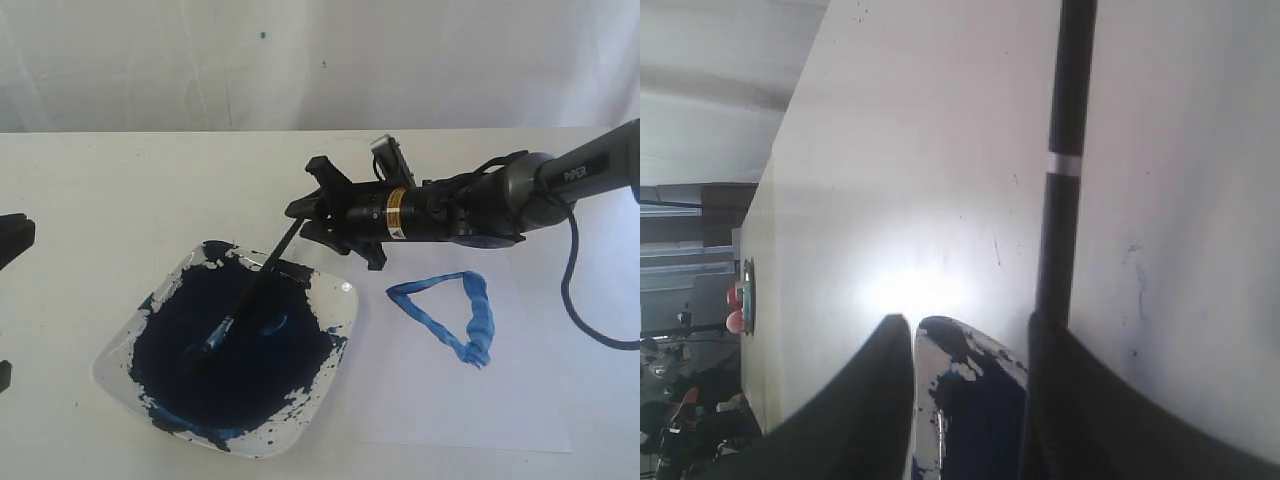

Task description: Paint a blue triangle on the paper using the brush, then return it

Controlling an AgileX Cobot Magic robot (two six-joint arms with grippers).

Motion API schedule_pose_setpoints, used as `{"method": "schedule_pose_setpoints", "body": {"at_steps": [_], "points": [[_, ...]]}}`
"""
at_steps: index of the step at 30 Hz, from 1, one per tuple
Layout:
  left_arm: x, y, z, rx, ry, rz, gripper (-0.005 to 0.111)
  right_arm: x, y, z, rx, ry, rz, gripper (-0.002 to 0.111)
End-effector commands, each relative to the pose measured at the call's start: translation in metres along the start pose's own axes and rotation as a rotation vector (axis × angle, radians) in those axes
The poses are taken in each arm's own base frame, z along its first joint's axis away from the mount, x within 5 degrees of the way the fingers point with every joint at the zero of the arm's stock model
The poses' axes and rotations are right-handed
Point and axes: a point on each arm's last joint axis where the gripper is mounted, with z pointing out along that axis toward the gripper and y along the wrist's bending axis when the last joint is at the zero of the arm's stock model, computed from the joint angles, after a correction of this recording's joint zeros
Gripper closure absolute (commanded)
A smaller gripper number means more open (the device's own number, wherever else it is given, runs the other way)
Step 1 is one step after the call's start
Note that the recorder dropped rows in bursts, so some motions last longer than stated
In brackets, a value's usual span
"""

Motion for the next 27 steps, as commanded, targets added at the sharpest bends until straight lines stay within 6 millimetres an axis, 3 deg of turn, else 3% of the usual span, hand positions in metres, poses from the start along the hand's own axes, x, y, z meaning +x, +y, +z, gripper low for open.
{"method": "schedule_pose_setpoints", "body": {"at_steps": [1,9,11,15,17,19,22,27], "points": [[0.0,-0.001,-0.001,0.003,-0.008,-0.018,0.107,0.0,-0.002,-0.001,0.004,0.01,-0.006,0.072],[-0.001,0.0,-0.005,-0.002,-0.025,-0.018,0.107,-0.009,0.006,-0.016,-0.128,0.062,-0.017,0.074],[-0.002,0.0,-0.008,-0.006,-0.041,-0.007,0.107,-0.014,0.012,-0.026,-0.16,0.075,-0.045,0.081],[0.002,0.0,-0.014,-0.028,-0.083,-0.001,0.107,-0.023,0.027,-0.048,-0.186,0.092,-0.134,0.108],[0.005,-0.001,-0.017,-0.043,-0.108,-0.001,0.107,-0.021,0.04,-0.058,-0.173,0.112,-0.207,0.108],[0.006,-0.001,-0.021,-0.052,-0.129,-0.001,0.107,-0.013,0.059,-0.077,-0.106,0.113,-0.354,0.108],[0.007,-0.001,-0.024,-0.058,-0.145,-0.002,0.107,0.013,0.086,-0.117,0.077,0.026,-0.558,0.108],[0.005,0.0,-0.024,-0.067,-0.16,-0.002,0.107,0.058,0.1,-0.187,0.325,-0.284,-0.788,0.108]]}}
